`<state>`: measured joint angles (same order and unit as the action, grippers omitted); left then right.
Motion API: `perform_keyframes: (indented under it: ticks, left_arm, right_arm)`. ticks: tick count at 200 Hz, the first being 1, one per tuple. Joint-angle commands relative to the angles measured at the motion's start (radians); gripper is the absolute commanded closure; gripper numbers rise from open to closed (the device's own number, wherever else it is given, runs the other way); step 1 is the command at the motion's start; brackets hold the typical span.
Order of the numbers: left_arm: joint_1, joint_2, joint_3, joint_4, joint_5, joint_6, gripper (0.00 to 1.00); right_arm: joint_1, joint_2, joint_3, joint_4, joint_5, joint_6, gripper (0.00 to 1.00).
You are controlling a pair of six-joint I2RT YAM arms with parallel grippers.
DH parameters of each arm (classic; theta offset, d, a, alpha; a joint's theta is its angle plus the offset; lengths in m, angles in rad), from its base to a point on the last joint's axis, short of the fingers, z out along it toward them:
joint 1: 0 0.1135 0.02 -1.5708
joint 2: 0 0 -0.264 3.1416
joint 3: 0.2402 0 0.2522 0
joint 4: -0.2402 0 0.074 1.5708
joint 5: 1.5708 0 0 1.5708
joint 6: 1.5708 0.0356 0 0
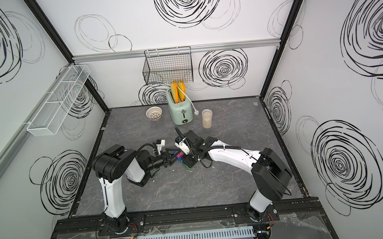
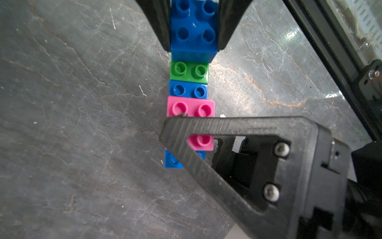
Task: Assemble a heart with lego
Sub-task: Assemble the lego brick with the lego brick.
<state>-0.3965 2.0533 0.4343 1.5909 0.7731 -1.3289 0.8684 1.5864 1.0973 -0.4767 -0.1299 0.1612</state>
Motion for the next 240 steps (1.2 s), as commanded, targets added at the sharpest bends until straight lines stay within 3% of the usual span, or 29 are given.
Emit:
perform_keyframes:
  ticks: [1,60,167,240]
  left_arm:
    - [0.007,-0.004,-0.002,0.224,0.003,-0.011,0.42]
    - [0.008,-0.002,-0.002,0.224,0.002,-0.013,0.42]
    - [0.012,-0.001,-0.003,0.224,0.002,-0.013,0.42]
    - [0.011,-0.004,-0.006,0.225,0.002,-0.01,0.42]
  right_arm:
    - [0.04,0.026,-0.066,-0.048,0.047,0.08,0.78]
    - [0.067,-0.04,-0.154,0.043,0.133,0.189,0.79]
    - [0.149,-0.15,-0.326,0.244,0.225,0.219,0.79]
    - [0.158,-0.103,-0.274,0.223,0.262,0.193,0.75]
